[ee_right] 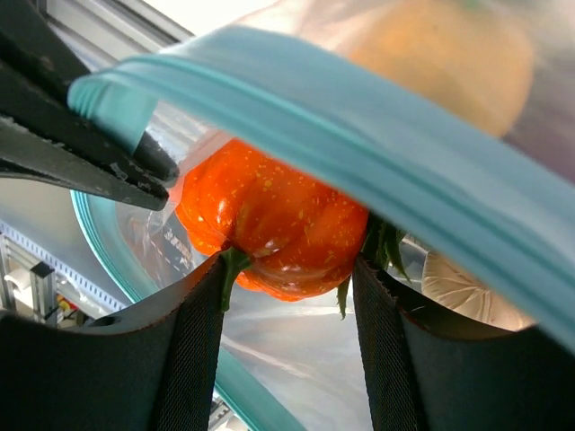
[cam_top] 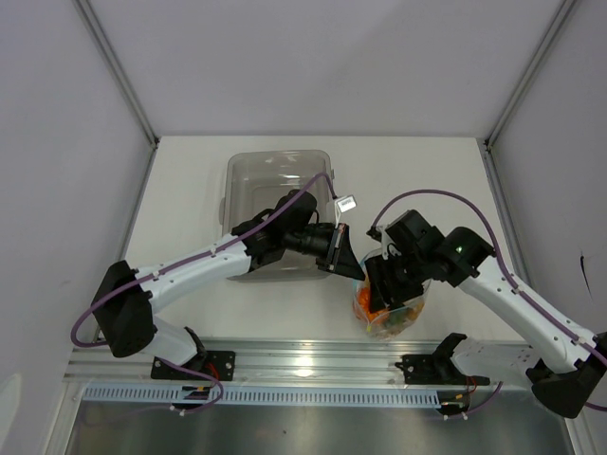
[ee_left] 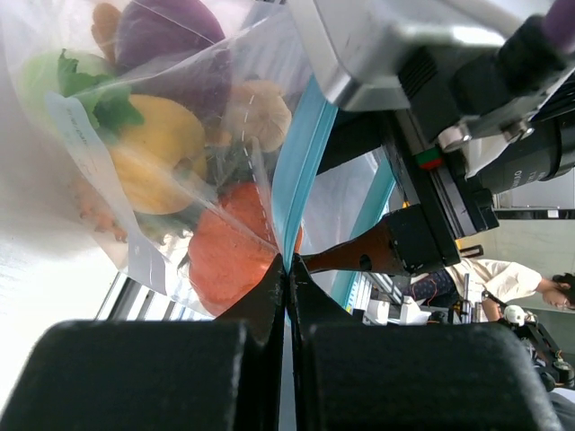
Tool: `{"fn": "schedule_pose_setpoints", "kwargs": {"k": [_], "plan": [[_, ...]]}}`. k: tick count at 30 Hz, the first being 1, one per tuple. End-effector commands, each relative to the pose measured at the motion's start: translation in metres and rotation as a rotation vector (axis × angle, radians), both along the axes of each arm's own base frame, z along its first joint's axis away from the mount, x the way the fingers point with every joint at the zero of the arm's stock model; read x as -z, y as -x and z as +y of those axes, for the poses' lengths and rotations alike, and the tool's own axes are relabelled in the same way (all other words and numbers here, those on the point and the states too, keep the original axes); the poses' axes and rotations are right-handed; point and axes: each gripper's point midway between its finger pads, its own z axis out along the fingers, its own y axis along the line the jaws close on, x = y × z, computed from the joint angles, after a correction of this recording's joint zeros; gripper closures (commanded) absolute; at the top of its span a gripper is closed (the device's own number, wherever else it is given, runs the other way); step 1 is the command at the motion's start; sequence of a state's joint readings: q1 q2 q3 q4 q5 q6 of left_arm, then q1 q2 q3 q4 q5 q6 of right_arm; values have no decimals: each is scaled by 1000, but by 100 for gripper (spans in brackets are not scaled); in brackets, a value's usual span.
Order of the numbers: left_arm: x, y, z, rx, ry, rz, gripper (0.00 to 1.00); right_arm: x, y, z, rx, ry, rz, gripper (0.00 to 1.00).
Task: Place the food in the zip-top bag and seal the zipper
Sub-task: Adjust the fake food in the zipper food storage bag.
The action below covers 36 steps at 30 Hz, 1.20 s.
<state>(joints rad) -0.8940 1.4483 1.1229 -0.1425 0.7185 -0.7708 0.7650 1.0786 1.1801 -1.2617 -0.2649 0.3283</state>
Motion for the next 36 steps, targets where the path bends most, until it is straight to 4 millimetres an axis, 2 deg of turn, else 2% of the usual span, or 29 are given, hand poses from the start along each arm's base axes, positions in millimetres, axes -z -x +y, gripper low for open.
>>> {"fn": "schedule_pose_setpoints", "kwargs": {"k": [1,4,9,12,14,17,21,28,32,36], "plan": [[-26,-3,-5,14,70,-24,100,-10,-12,-2,32,2,-76,100],[-28,-3,-5,14,73,-30,99,-6,-18,-8,60,45,-100,100],[-27,-4,-5,8,68,-29,99,-1,-38,-36,185,202,-180,100],[-26,-4,-5,7,66,-28,100,-20,-50,-44,258,214,-256,100],[-26,-4,-6,8,66,-23,99,-36,-52,-47,291,194,-288,100],[-29,-5,-7,3,73,-23,99,-49,-53,-50,306,187,-306,100],[-35,-6,-11,7,87,-22,99,-44,-49,-54,309,248,-274,100],[-50,-6,-18,11,131,-4,99,-27,-41,-43,264,336,-251,100],[-56,-7,-20,9,142,-17,99,-23,-47,-62,292,472,-319,100],[-47,-5,-19,15,123,-7,99,-31,-53,-66,363,450,-344,100]]}}
